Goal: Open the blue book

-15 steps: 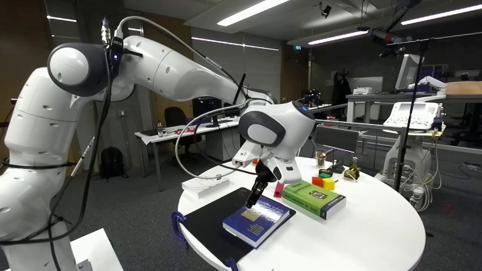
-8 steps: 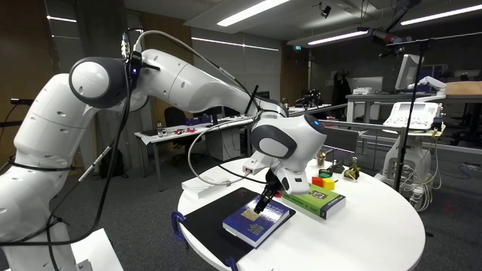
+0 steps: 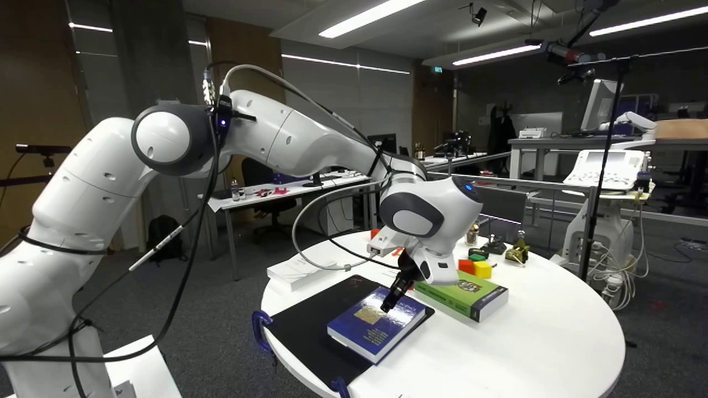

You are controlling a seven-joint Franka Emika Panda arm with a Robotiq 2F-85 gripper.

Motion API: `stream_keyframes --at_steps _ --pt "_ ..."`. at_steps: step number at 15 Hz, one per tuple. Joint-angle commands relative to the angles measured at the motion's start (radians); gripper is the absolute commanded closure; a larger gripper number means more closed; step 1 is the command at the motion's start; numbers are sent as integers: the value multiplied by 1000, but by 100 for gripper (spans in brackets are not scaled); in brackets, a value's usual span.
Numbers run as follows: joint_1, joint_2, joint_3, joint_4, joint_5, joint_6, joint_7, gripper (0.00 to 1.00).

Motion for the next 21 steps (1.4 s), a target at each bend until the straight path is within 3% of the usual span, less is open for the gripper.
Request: stream_keyframes --at_steps 1,15,21 --pt "-8 50 13 69 3 13 66 0" --pt "-11 179 56 118 51 191 139 0" --pt "-28 238 71 183 70 208 131 0"
